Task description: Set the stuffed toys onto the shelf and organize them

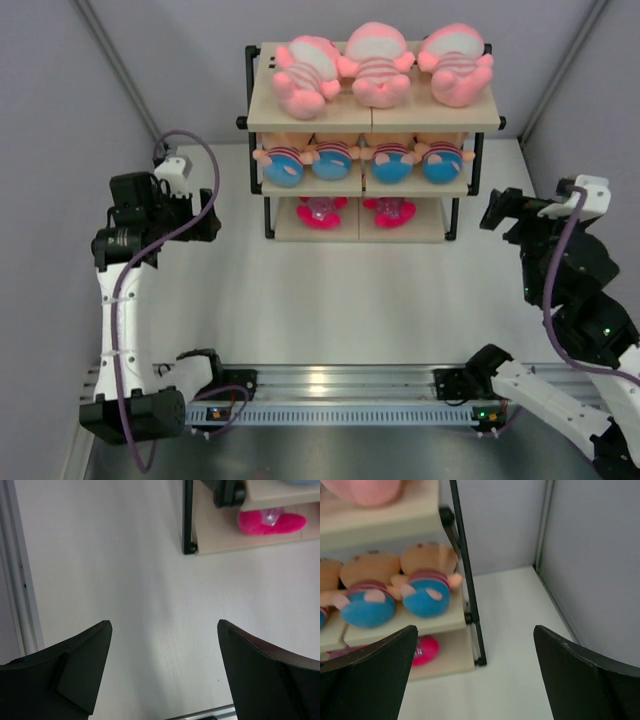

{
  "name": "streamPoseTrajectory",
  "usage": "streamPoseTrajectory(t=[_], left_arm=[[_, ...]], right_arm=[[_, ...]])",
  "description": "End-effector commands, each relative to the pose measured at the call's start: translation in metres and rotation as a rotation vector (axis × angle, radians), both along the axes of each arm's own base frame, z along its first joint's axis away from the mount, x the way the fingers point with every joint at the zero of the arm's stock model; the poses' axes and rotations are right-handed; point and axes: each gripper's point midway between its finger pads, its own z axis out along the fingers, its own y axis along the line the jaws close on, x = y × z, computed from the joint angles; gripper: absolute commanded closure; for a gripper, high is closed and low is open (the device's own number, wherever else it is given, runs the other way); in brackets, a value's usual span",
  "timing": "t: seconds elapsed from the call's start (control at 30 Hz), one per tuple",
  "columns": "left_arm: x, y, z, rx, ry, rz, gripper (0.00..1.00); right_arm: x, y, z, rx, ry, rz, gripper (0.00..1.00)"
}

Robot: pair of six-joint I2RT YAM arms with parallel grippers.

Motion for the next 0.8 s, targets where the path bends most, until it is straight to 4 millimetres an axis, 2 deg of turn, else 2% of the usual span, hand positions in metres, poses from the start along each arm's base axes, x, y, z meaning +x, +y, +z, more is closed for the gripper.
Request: streamPoseTrajectory(t=[0.0, 0.07, 0.1, 0.17, 0.2, 0.4, 0.6, 0.77], left_arm=[[0.007, 0.014, -0.028, 0.081, -0.020, 0.026, 0.07], [0.004, 0.022, -0.047, 0.114, -0.006, 0.056, 0.06], [0.000, 0.024, -0.069, 0.121, 0.034, 0.060, 0.05], [0.000, 0.028, -0.081, 0.144, 0.023, 0.069, 0.04], [-0.007, 0.029, -0.096, 0.151, 0.039, 0.074, 0.04], [-0.020, 0.028, -0.126, 0.166, 0.042, 0.061, 0.01], [-0.019, 0.034, -0.123, 0.166, 0.022, 0.114, 0.01], [-0.019, 0.034, -0.122, 0.169, 0.016, 0.111, 0.01]], right_arm=[[0.001, -0.017, -0.105, 0.052, 0.242, -0.195, 0.01], [0.001, -0.008, -0.133, 0.099, 0.281, -0.154, 0.01], [0.003, 0.002, -0.159, 0.134, 0.312, -0.124, 0.01], [0.004, 0.005, -0.179, 0.154, 0.320, -0.115, 0.01], [0.004, 0.006, -0.195, 0.172, 0.317, -0.122, 0.00], [0.010, 0.012, -0.244, 0.175, 0.320, -0.106, 0.01], [0.010, 0.007, -0.274, 0.133, 0.365, -0.147, 0.01], [0.012, 0.007, -0.274, 0.123, 0.353, -0.149, 0.01]])
